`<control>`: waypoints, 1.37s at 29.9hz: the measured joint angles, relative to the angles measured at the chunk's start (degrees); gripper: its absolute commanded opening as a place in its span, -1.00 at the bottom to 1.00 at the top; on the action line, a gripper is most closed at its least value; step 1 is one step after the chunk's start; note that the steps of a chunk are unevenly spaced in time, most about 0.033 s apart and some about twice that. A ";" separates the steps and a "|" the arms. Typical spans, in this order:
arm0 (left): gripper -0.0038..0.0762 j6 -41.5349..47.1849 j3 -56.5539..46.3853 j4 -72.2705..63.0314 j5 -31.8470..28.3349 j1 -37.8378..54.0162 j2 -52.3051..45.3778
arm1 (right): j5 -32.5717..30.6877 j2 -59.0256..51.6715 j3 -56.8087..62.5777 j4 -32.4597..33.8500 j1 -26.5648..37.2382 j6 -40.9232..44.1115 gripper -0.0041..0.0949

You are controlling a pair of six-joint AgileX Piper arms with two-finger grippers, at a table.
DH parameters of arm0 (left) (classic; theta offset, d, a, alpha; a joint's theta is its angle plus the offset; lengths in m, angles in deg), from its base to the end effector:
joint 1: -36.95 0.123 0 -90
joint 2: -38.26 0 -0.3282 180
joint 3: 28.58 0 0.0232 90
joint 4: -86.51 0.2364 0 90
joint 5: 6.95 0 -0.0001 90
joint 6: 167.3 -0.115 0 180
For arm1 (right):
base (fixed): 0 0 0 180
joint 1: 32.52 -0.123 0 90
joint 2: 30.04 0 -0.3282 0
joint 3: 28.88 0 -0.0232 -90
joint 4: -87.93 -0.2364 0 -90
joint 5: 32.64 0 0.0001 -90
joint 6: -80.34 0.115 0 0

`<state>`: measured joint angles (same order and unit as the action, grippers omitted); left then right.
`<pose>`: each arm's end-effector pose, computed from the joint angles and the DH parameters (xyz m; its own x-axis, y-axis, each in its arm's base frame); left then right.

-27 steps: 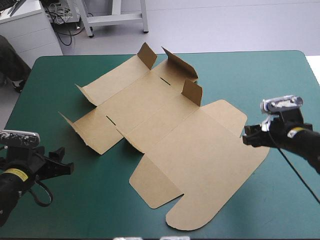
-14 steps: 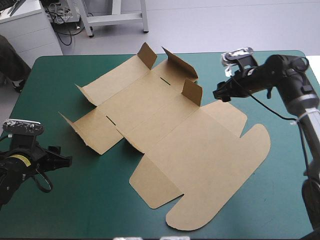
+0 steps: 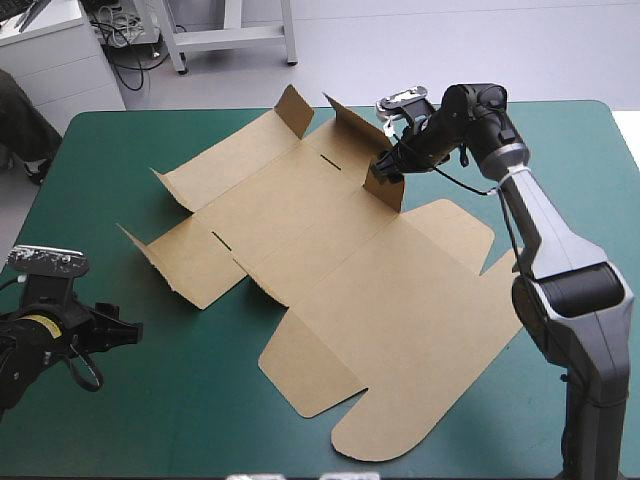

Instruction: Fold the box

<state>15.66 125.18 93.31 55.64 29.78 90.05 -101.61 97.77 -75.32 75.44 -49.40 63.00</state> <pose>0.0969 0.0000 0.3644 -0.7649 0.0994 -0.6364 0.0602 0.9947 0.0831 0.4601 0.1639 0.3432 -0.7227 -0.4460 -0.5281 -0.5552 0.8296 0.0591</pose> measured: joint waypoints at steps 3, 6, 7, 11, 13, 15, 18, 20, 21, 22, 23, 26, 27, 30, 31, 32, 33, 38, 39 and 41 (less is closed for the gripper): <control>0.05 0.00 0.00 0.00 0.71 0.00 0.00 | -1.69 5.89 -6.16 0.68 0.00 0.25 0.43; 0.05 0.00 0.00 0.00 1.32 0.00 0.00 | -1.69 9.92 -9.83 0.74 0.00 0.36 0.43; 0.05 0.00 0.00 0.00 1.52 0.00 0.00 | -1.69 10.87 -10.33 0.74 0.00 0.36 0.43; 0.05 0.00 0.00 0.00 1.80 0.00 0.00 | -1.63 13.12 -10.80 1.01 0.00 0.36 0.42; 0.05 0.00 0.00 0.00 1.80 0.00 0.00 | -1.63 13.71 -10.82 1.21 0.00 0.36 0.32; 0.05 0.00 0.00 0.00 1.85 0.00 0.00 | -1.63 13.93 -10.82 1.66 0.00 0.36 0.07; 0.05 0.00 0.00 0.00 1.85 0.00 0.00 | -1.63 13.98 -10.82 2.23 0.00 0.36 -0.47; 0.05 0.00 0.05 0.00 1.85 0.00 0.00 | -1.73 13.98 -10.86 2.31 0.00 0.36 -0.75; 0.05 0.00 0.05 0.00 1.85 0.00 0.00 | -1.86 13.98 -10.86 2.30 0.00 0.36 -0.87; 0.05 0.00 0.05 0.00 1.85 0.00 0.00 | -1.92 13.98 -10.86 2.30 0.00 0.36 -0.95; 0.05 0.00 0.05 0.00 1.85 0.00 0.00 | -2.03 13.98 -10.86 2.25 0.00 0.36 -0.96; 0.05 0.00 0.05 0.05 1.80 0.00 0.00 | -2.46 13.98 -10.86 1.66 -0.13 -0.83 -0.96; 0.05 0.00 0.05 0.12 1.80 0.00 0.00 | -2.46 13.98 -10.86 1.66 -0.14 -1.63 -0.96; 0.05 0.00 0.05 0.64 1.80 0.00 0.00 | -2.46 13.98 -10.86 1.66 -0.14 -3.34 -0.96; 0.05 0.00 0.05 0.81 1.80 0.00 0.00 | -2.46 13.98 -10.86 1.66 -0.14 -4.12 -0.96; 0.05 0.00 0.05 0.90 1.80 0.00 0.00 | -2.46 13.98 -10.86 1.66 -0.14 -5.04 -0.96; 0.05 0.00 0.05 0.97 1.80 0.00 0.00 | -2.46 13.98 -10.86 1.66 -0.14 -5.99 -0.96; 0.05 -0.29 0.05 1.31 1.85 0.00 0.00 | -2.34 13.98 -10.86 -0.40 -0.14 -18.57 -0.96; 0.05 -0.42 0.05 1.48 1.85 0.00 0.00 | -2.27 13.98 -10.86 -0.97 -0.09 -20.52 -0.96; 0.05 -0.42 0.05 1.96 2.02 0.00 0.00 | -2.09 13.98 -10.86 -2.82 -0.04 -27.49 -0.96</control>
<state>15.24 125.23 95.26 57.66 29.78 90.05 -103.70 111.75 -86.18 72.63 -49.43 35.52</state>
